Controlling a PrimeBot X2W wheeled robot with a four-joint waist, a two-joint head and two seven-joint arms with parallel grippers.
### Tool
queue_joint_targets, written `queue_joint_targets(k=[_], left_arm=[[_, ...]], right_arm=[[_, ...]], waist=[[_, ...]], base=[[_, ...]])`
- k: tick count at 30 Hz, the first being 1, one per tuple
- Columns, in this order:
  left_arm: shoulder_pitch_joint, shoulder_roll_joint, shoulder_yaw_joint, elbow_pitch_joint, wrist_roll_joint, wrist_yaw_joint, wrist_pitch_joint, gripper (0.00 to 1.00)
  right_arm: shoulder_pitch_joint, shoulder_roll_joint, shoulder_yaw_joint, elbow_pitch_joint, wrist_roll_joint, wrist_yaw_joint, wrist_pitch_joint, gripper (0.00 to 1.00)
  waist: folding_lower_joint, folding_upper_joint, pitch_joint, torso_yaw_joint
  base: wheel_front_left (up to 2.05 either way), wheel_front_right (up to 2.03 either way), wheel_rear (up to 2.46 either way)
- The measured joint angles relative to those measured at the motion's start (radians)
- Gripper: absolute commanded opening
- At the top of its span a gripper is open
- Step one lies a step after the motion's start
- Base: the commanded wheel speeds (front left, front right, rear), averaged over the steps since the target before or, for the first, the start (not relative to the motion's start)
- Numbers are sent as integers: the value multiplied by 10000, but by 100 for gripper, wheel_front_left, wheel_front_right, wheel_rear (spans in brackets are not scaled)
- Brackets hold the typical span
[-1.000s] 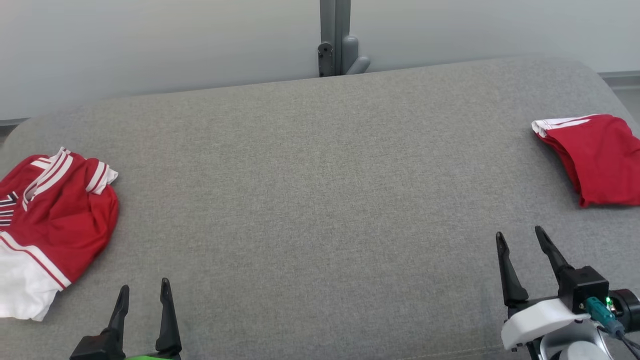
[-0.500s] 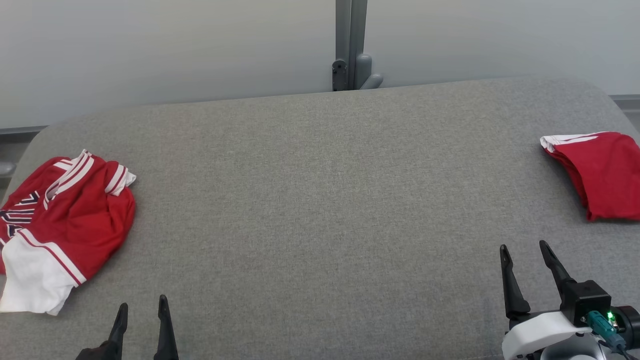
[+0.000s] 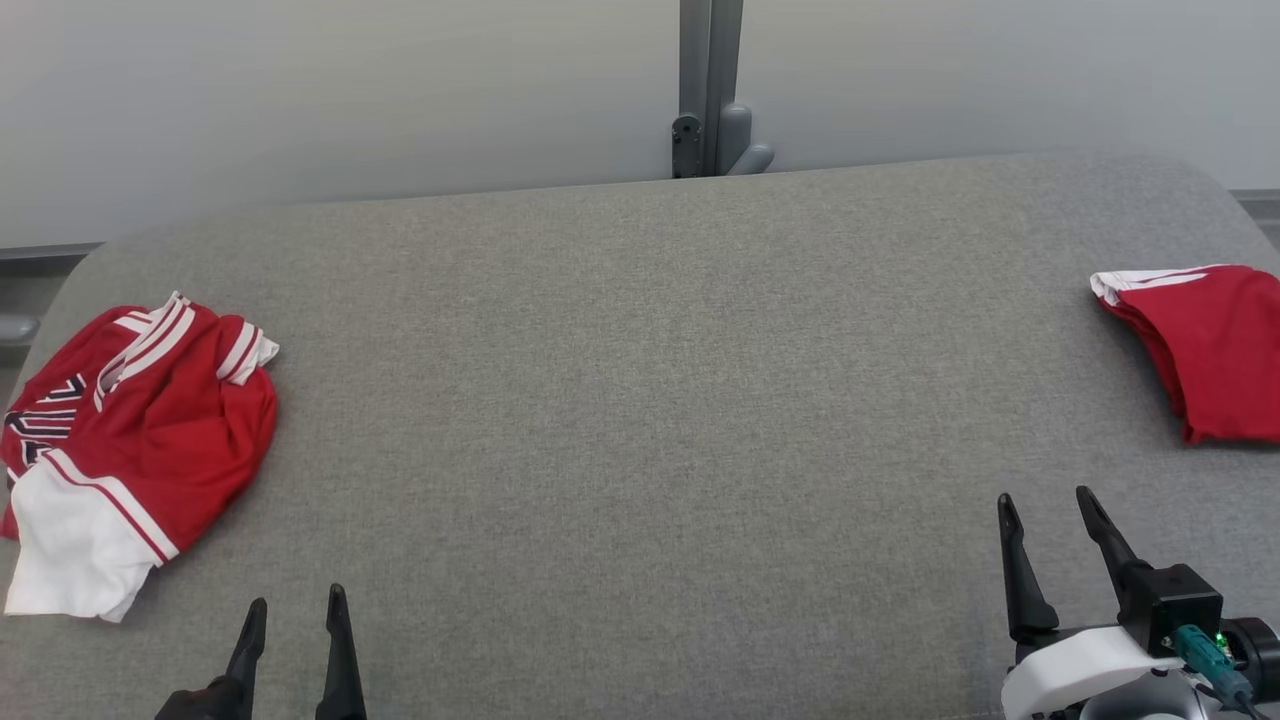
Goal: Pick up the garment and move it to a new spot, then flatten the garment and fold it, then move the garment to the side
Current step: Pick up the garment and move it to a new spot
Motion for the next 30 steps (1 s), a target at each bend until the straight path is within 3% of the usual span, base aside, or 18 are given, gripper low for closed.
queue_joint_targets(k=[11,30], left_arm=[[-139,-8,-217,-54,-65,6,0,100],[-41,-2,384,-107,109,-161,-2,100]], right_arm=[[46,2,-42,-23,79,0,0,100],[-99,15,558,125,215,0,0,100]], waist=[[0,0,2,780],[0,0,-74,3877]], base=[[0,0,0],[0,0,0]])
